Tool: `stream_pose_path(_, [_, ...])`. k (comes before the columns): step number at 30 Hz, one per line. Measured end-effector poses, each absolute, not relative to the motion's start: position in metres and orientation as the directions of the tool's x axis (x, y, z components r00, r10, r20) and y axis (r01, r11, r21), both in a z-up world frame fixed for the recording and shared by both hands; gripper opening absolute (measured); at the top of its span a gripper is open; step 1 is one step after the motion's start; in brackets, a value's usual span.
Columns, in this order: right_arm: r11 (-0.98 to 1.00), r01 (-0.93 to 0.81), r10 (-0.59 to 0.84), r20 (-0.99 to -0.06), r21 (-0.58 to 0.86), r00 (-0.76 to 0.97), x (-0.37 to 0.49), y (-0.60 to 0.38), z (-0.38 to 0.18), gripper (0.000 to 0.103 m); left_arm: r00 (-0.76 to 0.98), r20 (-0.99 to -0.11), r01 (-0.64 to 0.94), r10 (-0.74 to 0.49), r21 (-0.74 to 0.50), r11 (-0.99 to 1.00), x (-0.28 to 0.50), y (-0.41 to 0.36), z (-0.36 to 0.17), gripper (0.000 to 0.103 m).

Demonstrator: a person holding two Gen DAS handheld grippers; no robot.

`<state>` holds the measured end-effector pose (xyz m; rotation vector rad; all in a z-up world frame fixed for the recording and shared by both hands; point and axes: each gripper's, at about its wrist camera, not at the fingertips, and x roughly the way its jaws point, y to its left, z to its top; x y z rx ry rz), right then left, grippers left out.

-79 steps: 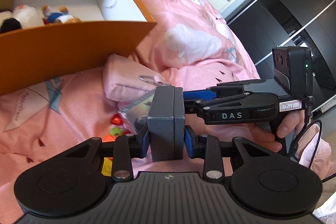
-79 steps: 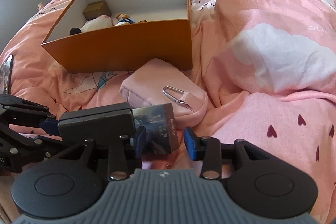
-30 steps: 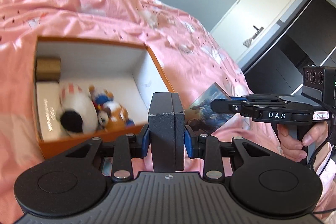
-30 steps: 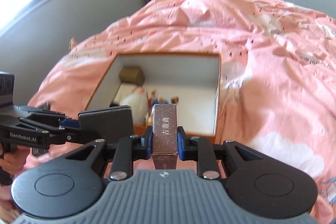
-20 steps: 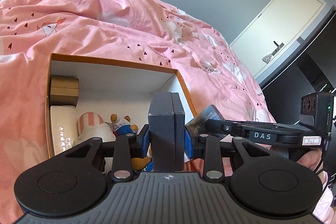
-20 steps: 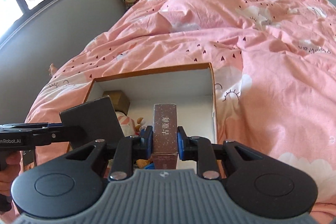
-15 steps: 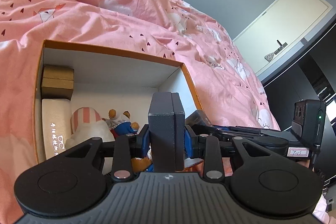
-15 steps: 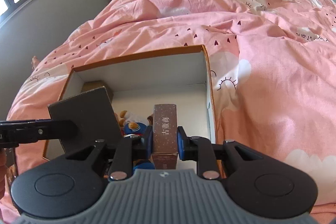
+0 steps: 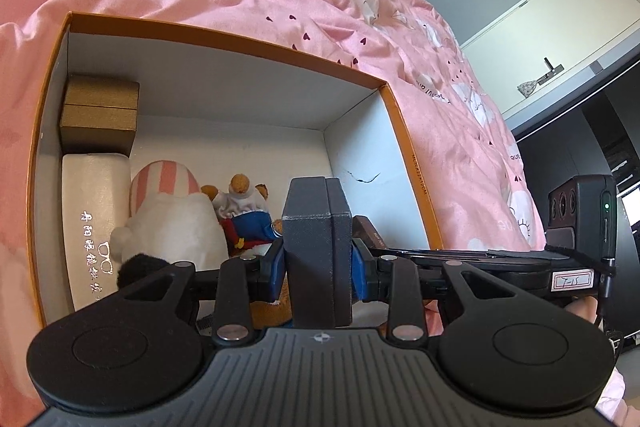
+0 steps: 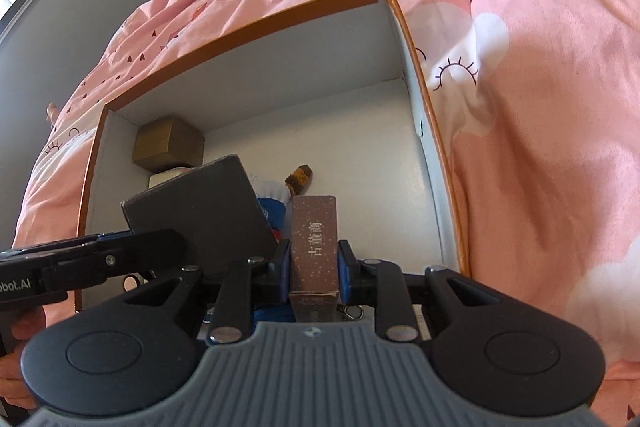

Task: Organize objects
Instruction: 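Carry the grey box over the orange box with the left gripper while the right grasps a brown stick, then lower the grey box into the orange box and open the left gripper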

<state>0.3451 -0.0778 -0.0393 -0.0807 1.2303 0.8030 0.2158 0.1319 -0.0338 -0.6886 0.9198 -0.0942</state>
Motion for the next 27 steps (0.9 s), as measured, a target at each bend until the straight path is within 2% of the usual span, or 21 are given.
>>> stream_pose_path(5, [0.735, -0.592, 0.439, -0.898, 0.329, 0.045, 0.348, -0.07, -0.05, 0.025, 0.613, -0.704, -0.206, -0.358, -0.58, 0.788, 0.217, 0.129, -0.036, 0.037])
stream_pose_path(11, [0.686, -0.699, 0.355, -0.932, 0.203, 0.078, 0.339, -0.06, -0.041, 0.027, 0.613, -0.701, -0.21, -0.363, -0.588, 0.781, 0.218, 0.131, -0.036, 0.037])
stream_pose_path(13, [0.665, -0.728, 0.346, -0.933, 0.167, 0.102, 0.337, -0.058, -0.035, 0.03, 0.613, -0.7, -0.212, -0.366, -0.593, 0.777, 0.219, 0.132, -0.037, 0.037])
stream_pose_path(15, [0.658, -0.744, 0.327, -0.933, 0.113, 0.148, 0.336, -0.058, -0.029, 0.04, 0.614, -0.699, -0.211, -0.367, -0.593, 0.777, 0.219, 0.132, -0.037, 0.037])
stream_pose_path(22, [0.626, -0.779, 0.336, -0.918, 0.05, 0.21, 0.34, -0.071, -0.009, 0.038, 0.61, -0.699, -0.205, -0.373, -0.595, 0.777, 0.223, 0.129, -0.036, 0.037])
stream_pose_path(27, [0.644, -0.764, 0.4, -0.873, 0.051, 0.279, 0.344, -0.081, 0.007, 0.035, 0.591, -0.678, -0.166, -0.436, -0.631, 0.757, 0.238, 0.121, -0.033, 0.037])
